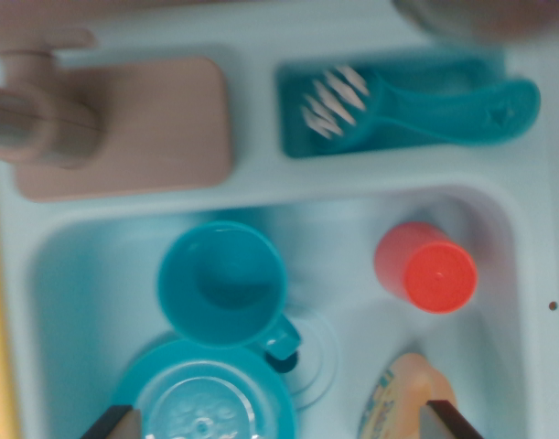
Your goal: Pick detergent from the sink
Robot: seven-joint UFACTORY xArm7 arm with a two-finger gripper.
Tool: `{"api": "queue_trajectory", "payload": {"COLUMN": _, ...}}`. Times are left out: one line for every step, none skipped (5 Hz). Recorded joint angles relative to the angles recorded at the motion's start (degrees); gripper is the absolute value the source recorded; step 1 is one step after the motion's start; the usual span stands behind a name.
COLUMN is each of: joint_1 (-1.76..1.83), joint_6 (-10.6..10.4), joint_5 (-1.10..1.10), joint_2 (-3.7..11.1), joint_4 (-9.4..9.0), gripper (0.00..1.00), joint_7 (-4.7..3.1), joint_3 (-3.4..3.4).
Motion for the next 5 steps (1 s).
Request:
{"api": "queue_trajectory", "payload": {"joint_1": 0.0, "joint_6": 0.0, "joint_5": 0.0, "joint_2": 0.0, "joint_4": 0.0, "gripper": 0.0, "joint_7": 0.0, "joint_3": 0.0}}
{"api": "queue_trajectory", "payload": {"joint_1": -0.5, "joint_6": -2.6, "joint_5": 0.01, "joint_2": 0.35, "joint_4": -2.42, "gripper": 0.0, "joint_7": -0.54, "joint_3": -0.54}}
{"api": "queue_trajectory", "payload": {"joint_1": -0.5, "joint_6": -2.6, "joint_5": 0.01, "joint_2": 0.35, "joint_4": -2.42, "gripper": 0.0, "joint_7": -0.54, "joint_3": -0.54}}
{"api": "queue_trajectory", "payload": {"joint_1": -0.99, "joint_6": -5.1, "joint_5": 0.02, "joint_2": 0.69, "joint_4": -4.74, "gripper": 0.0, "joint_7": -1.05, "joint_3": -1.05}}
{"api": "queue_trajectory", "payload": {"joint_1": -0.99, "joint_6": -5.1, "joint_5": 0.02, "joint_2": 0.69, "joint_4": -4.74, "gripper": 0.0, "joint_7": -1.05, "joint_3": -1.05}}
